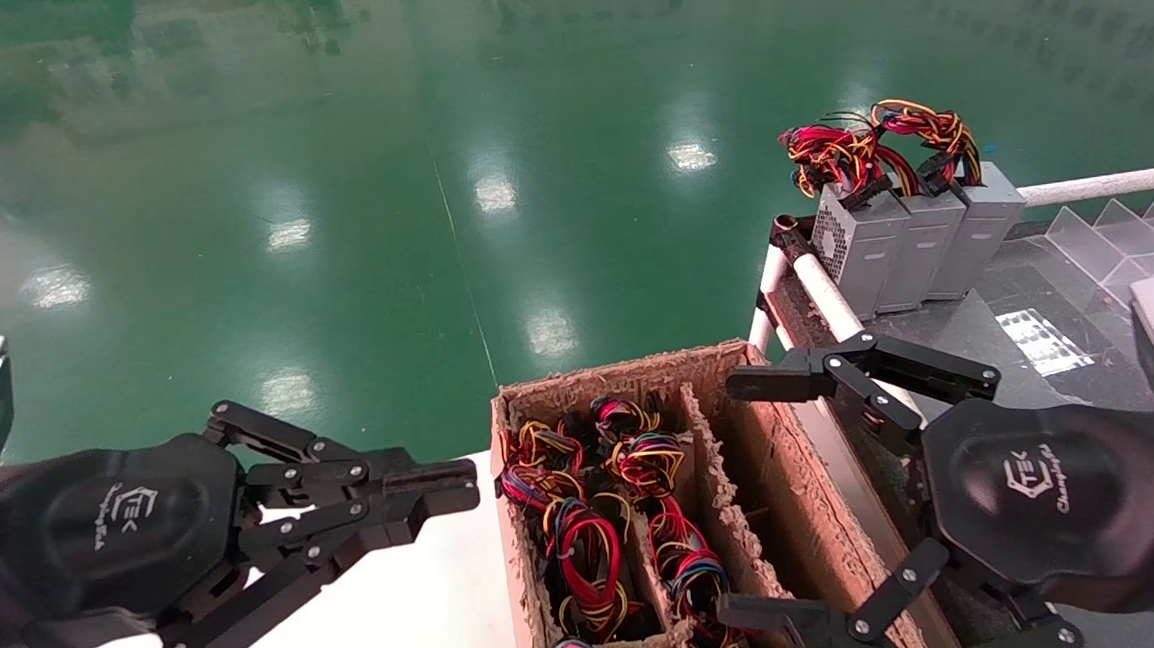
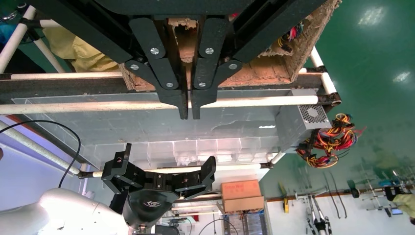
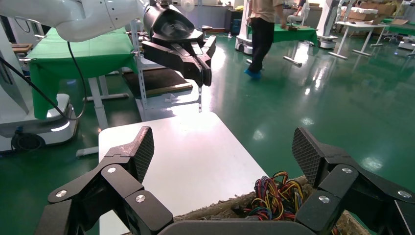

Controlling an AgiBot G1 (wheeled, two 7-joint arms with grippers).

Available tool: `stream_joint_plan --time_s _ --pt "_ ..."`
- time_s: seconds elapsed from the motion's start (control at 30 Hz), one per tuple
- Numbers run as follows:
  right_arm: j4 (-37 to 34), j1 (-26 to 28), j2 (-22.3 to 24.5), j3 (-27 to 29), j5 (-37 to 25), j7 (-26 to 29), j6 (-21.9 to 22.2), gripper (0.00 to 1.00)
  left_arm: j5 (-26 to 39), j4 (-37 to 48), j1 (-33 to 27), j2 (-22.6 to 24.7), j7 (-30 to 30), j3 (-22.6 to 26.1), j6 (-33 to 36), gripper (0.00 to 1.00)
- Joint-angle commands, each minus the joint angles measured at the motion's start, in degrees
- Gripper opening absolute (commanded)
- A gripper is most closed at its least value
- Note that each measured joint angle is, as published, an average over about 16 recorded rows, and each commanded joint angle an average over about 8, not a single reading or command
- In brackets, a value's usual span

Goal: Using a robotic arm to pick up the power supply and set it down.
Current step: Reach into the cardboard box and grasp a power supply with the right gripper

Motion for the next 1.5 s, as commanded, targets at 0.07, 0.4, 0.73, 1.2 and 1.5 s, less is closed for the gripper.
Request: stream_joint_plan --time_s 0.07,0.4,0.73,1.2,1.5 --pt "0.0 0.0 0.0 0.0 0.0 0.0 0.0 1.00 0.0 0.0 0.0 0.0 0.0 0.0 0.0 1.00" --pt "-0.4 0.0 0.3 -0.2 -0.7 0.3 0.5 1.00 0.0 0.0 0.0 0.0 0.0 0.0 0.0 1.00" --pt "-0.9 1.6 1.0 -4.1 -9.5 5.0 3.6 1.00 0.0 0.0 0.0 0.0 0.0 0.0 0.0 1.00" --pt "-8.2 11.1 -6.4 -15.0 -28.4 11.0 1.8 0.43 0.0 0.0 0.0 0.0 0.0 0.0 0.0 1.00" --pt "-14.8 13.1 -11.2 -17.9 -33.4 7.6 2.0 0.00 0.0 0.0 0.0 0.0 0.0 0.1 0.0 1.00"
